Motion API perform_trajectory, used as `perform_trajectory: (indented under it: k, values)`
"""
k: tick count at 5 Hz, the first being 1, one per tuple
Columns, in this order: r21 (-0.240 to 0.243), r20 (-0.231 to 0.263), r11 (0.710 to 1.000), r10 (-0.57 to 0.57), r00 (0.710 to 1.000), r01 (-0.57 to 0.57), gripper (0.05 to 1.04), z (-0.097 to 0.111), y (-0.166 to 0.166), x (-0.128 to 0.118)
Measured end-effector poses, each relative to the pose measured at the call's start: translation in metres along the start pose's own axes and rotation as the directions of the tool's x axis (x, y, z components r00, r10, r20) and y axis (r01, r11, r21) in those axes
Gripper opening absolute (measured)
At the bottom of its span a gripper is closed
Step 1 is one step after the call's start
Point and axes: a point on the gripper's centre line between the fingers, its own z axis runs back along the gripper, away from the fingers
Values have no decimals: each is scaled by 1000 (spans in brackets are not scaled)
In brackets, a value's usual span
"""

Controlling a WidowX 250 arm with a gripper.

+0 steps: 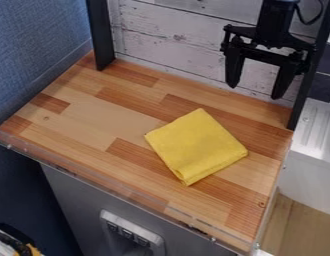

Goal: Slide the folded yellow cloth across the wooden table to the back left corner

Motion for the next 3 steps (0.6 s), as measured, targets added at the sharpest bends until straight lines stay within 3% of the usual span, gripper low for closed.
perform_trajectory:
  k: [2, 3]
  values:
    - [-2, -9, 995, 95, 995, -95, 999, -22, 15, -8]
    - [-25, 39, 986, 165, 986, -164, 997, -16, 24, -14]
